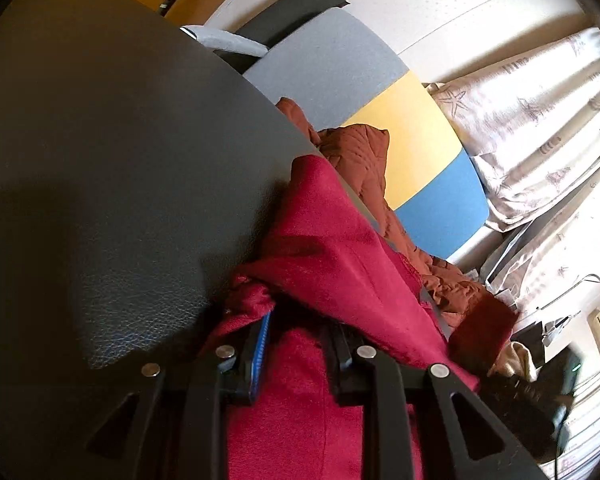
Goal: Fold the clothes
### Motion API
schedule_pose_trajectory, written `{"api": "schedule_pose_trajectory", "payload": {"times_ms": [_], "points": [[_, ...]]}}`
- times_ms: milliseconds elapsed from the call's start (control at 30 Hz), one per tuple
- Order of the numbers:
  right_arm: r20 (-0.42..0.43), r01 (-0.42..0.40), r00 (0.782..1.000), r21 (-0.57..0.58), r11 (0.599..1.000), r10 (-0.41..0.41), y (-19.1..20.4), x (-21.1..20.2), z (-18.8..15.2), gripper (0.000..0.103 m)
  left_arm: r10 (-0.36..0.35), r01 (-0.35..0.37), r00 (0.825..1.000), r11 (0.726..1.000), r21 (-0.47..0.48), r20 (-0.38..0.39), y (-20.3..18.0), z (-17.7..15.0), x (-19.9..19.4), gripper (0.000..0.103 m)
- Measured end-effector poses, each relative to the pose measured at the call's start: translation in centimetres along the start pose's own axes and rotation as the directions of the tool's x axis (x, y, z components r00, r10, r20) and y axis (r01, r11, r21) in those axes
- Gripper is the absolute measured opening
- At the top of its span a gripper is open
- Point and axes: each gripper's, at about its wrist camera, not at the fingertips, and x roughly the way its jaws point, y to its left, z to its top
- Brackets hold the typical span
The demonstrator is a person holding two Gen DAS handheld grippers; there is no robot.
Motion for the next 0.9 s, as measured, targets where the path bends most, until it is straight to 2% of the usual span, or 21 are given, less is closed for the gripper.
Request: {"api": "schedule_pose_trajectory", "payload": {"times_ms": [100, 167, 233, 333, 433, 500, 533, 567, 667, 733, 800, 867, 900], "points": [[-0.054, -0.077, 0.995, 0.153, 0.985, 0.086, -3.5, 0.4, -1.6, 0.023, -0.017, 0.017, 1.000, 1.000, -0.011, 0.001, 0.1, 0.0, 0.1, 0.023], [-0.026, -0.115, 0.992, 0.223, 0.968, 0.124, -4.9, -0.4, -2.3, 0.049, -0.034, 0.034, 0.999, 0.999, -0.019, -0.001, 0.0, 0.1, 0.1, 0.024], [-0.015, -0.124, 0.991, 0.240, 0.963, 0.132, -5.2, -0.6, -2.2, 0.058, -0.029, 0.029, 1.000, 1.000, -0.008, -0.012, -0.7, 0.3, 0.1, 0.026], [-0.003, -0.131, 0.991, 0.255, 0.958, 0.136, -5.4, -0.9, -1.9, 0.059, -0.035, 0.037, 0.999, 0.997, 0.070, -0.023, -2.4, 0.2, -0.1, 0.027], [0.009, -0.138, 0.990, 0.271, 0.953, 0.141, -5.7, -1.1, -1.6, 0.059, -0.087, 0.081, 0.995, 0.988, 0.128, 0.041, -3.8, 0.5, -0.9, 0.027], [0.017, -0.143, 0.989, 0.281, 0.949, 0.144, -5.8, -1.3, -1.4, 0.046, -0.105, 0.094, 0.991, 0.989, 0.115, 0.088, -3.9, 0.9, -1.0, 0.027], [0.021, -0.145, 0.989, 0.286, 0.947, 0.145, -5.9, -1.4, -1.3, 0.021, -0.102, 0.092, 0.987, 0.992, 0.088, 0.121, -3.5, 1.2, -1.0, 0.026], [0.025, -0.148, 0.989, 0.291, 0.945, 0.147, -6.0, -1.4, -1.1, 0.008, -0.088, 0.078, 0.987, 0.994, 0.074, 0.138, -3.3, 1.3, -1.0, 0.027], [0.037, -0.155, 0.988, 0.306, 0.939, 0.151, -6.3, -1.7, -0.8, 0.007, -0.061, 0.056, 0.982, 0.998, 0.031, 0.181, -2.0, 1.1, -1.3, 0.028], [0.049, -0.153, 0.988, 0.259, 0.954, 0.145, -5.4, -1.8, -0.6, 0.007, -0.021, 0.027, 0.983, 0.999, -0.032, 0.183, -0.8, 1.2, -1.6, 0.028], [-0.002, -0.104, 0.994, 0.234, 0.967, 0.107, -5.5, -0.7, -0.9, 0.007, -0.017, 0.033, 0.983, 0.996, -0.085, 0.185, 0.5, 1.4, -2.0, 0.028], [-0.041, -0.068, 0.996, 0.213, 0.975, 0.079, -5.9, 0.5, -1.3, 0.006, 0.015, -0.006, 0.994, 0.996, -0.089, 0.106, 0.6, 1.4, -1.7, 0.028], [-0.043, -0.068, 0.996, 0.206, 0.976, 0.078, -6.2, 0.9, -1.5, 0.006, 0.028, -0.025, 0.999, 0.997, -0.069, 0.032, 0.3, 1.2, -1.6, 0.028]]}}
